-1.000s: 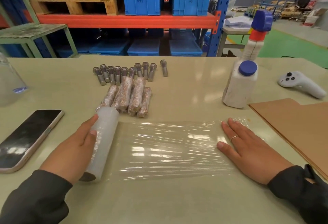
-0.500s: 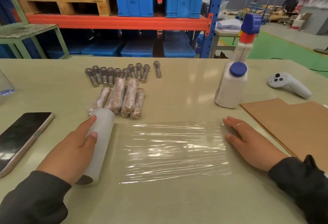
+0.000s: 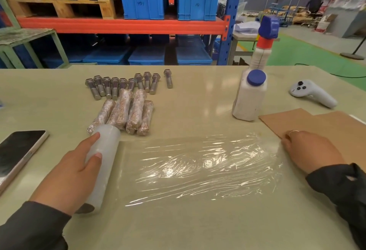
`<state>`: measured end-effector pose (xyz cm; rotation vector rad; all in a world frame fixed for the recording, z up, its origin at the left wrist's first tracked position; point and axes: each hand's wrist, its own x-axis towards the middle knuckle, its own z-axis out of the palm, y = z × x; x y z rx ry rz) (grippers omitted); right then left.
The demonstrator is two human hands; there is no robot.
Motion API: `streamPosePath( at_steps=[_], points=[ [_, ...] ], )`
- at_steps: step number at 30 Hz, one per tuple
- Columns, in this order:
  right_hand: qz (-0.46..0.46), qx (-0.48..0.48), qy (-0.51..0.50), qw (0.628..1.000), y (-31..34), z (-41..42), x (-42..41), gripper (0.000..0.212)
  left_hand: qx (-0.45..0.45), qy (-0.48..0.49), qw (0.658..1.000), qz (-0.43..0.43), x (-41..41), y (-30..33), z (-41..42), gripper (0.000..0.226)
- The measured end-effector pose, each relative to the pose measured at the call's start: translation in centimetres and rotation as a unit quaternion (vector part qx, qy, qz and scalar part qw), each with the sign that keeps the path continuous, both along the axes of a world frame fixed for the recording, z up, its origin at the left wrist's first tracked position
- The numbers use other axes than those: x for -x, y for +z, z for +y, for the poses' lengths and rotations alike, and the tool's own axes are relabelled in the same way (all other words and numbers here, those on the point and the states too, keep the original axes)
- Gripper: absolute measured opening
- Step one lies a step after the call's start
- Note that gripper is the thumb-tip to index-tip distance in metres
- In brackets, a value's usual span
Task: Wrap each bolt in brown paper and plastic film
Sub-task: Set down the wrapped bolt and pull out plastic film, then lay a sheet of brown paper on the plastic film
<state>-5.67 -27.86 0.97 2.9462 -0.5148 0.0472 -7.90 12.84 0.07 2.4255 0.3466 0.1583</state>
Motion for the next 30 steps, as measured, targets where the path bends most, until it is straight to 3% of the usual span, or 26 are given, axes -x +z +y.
streamPosePath(
  at_steps=[11, 16, 20, 23, 26, 30],
  points=[
    [-0.001, 0.125, -0.016, 0.992, -0.1, 1.3, -0.1, 0.025, -0.015, 0.002, 1.000, -0.012, -0.2, -0.6, 0.2, 0.044],
    [0.014, 0.081, -0.034, 0.996, 1.1, 1.9, 0.2, 0.022, -0.003, 0.008, 1.000, -0.024, -0.1, -0.5, 0.1, 0.045],
    [-0.047, 0.075, -0.016, 0.996, 3.3, 3.7, 1.6, 0.019, 0.020, 0.006, 1.000, -0.015, 0.1, -0.2, 0.0, 0.045],
    [-0.178, 0.083, 0.129, 0.972, 4.1, 6.6, 3.4, 0.020, 0.016, 0.007, 1.000, -0.012, 0.1, -0.1, 0.0, 0.045],
    [-0.319, 0.039, 0.319, 0.892, 3.6, 11.1, 5.2, 0.030, 0.018, 0.007, 1.000, -0.012, 0.2, 0.1, -0.1, 0.045],
    [-0.279, 0.007, 0.491, 0.825, 0.6, 14.2, 5.1, 0.024, 0.022, 0.004, 1.000, 0.005, 0.3, 0.4, -0.5, 0.045]
  ],
)
